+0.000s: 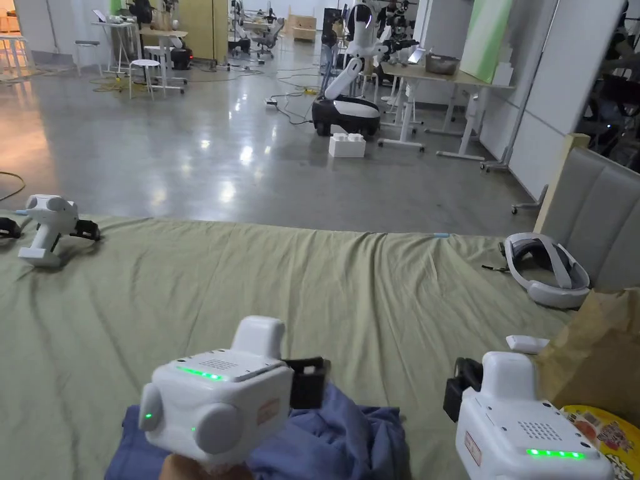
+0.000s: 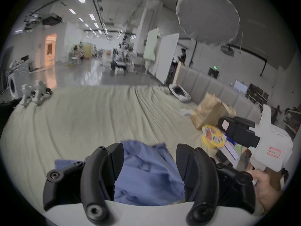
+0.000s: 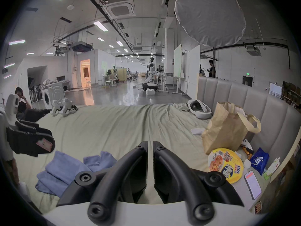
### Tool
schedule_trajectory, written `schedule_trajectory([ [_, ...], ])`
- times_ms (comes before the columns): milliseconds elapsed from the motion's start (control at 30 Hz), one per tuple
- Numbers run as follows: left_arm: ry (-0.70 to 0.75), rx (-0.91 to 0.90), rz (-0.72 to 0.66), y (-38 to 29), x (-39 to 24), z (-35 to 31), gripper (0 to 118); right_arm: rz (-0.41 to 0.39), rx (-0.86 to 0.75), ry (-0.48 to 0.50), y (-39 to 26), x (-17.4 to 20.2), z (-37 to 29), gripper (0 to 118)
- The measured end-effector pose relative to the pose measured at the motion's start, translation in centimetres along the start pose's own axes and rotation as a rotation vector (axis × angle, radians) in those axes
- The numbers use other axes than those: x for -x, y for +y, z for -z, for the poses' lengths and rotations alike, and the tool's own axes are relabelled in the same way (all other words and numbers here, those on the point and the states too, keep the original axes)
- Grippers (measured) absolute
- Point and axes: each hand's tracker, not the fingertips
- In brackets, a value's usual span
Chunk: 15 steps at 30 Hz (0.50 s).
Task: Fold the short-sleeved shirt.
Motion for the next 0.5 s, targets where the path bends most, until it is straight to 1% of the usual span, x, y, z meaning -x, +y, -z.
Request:
schedule_trajectory([
  [100, 0.130, -0.123, 0.028, 0.3, 2.0, -3.1, 74, -0.008, -0.049, 0.023, 1.0, 1.8, 0.0, 8],
  [133, 0.180, -0.161, 0.044, 0.2, 2.7, -4.1, 70, -0.006, -0.066, 0.025, 1.3, 2.5, -0.1, 8],
  [167, 0.229, -0.184, 0.056, 0.1, 3.2, -5.0, 61, -0.005, -0.081, 0.029, 1.5, 3.1, -0.2, 8],
  [200, 0.263, -0.205, 0.062, 0.5, 2.8, -3.4, 57, 0.000, -0.100, 0.034, 1.7, 3.6, -0.3, 8],
  [233, 0.305, -0.232, 0.066, 0.6, 3.0, -3.4, 52, 0.004, -0.117, 0.032, 1.9, 4.3, -0.4, 8],
  [267, 0.334, -0.252, 0.071, 0.7, 3.2, -3.4, 36, 0.005, -0.127, 0.035, 2.0, 4.8, -0.5, 8],
  [300, 0.391, -0.255, 0.071, 0.7, 3.5, -3.3, 14, 0.005, -0.141, 0.044, 2.1, 5.3, -0.6, 8],
  [333, 0.417, -0.276, 0.048, 2.0, -2.4, -6.2, 12, 0.000, -0.147, 0.049, 2.1, 5.8, -0.6, 8],
  [367, 0.397, -0.295, 0.027, 1.9, -2.3, -6.3, 10, -0.005, -0.150, 0.053, 2.2, 6.3, -0.6, 8],
  [400, 0.399, -0.300, 0.008, 1.8, -1.9, -6.2, 5, -0.010, -0.152, 0.058, 2.2, 6.7, -0.6, 8],
  [433, 0.438, -0.301, -0.004, 1.8, -1.4, -6.1, 2, -0.013, -0.153, 0.065, 2.2, 7.0, -0.7, 8],
  [467, 0.452, -0.298, -0.008, 0.4, 0.6, -9.2, 2, -0.013, -0.157, 0.072, 2.2, 7.3, -0.8, 8],
  [500, 0.436, -0.294, -0.014, -0.1, 1.4, -9.8, 2, -0.011, -0.159, 0.074, 2.1, 7.6, -0.8, 8],
])
